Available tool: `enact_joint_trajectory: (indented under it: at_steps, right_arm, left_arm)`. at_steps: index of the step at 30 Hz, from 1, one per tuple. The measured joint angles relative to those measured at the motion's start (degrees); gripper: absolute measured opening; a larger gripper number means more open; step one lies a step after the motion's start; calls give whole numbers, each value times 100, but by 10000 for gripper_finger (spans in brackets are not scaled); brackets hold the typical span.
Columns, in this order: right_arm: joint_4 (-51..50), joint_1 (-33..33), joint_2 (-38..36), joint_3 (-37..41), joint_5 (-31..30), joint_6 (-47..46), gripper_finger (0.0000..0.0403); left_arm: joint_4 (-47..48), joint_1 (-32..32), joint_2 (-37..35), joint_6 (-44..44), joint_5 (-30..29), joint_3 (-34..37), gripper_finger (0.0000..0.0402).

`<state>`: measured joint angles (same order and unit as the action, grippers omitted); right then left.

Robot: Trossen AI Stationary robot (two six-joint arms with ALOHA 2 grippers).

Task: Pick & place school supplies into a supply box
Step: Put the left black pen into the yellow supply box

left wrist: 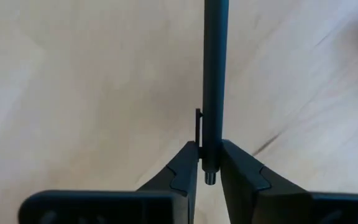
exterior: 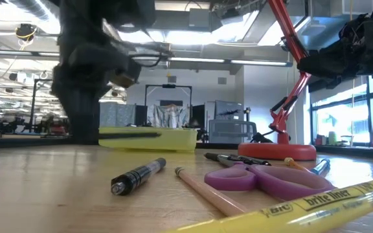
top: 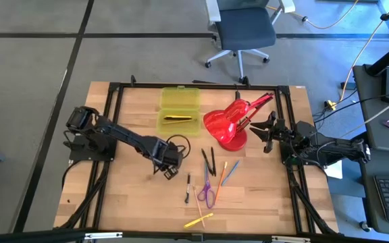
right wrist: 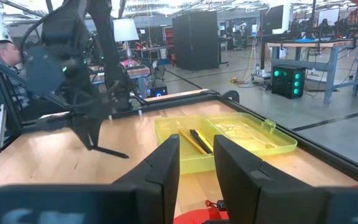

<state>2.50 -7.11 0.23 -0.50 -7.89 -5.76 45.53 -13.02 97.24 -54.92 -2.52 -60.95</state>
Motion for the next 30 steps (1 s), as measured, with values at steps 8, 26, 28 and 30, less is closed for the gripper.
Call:
enact_joint_trajectory:
  at_steps: [8,26,28,30]
  right_arm:
    - [-2,0,0,1,-1,-17,103]
    - [0,0,1,1,-5,14,103]
    - [0,0,1,1,-6,17,104]
    - [0,0,0,0,-8,20,104]
  left_arm:
    - [178,936,-510,1309,-807,-13,48]
    - [-290,3073,-489,5606,-1282,-17,46]
    - [-403,3166,-375,5936,-1225,-17,45]
    - [-488,3242,-238,6273,-1244,-19,45]
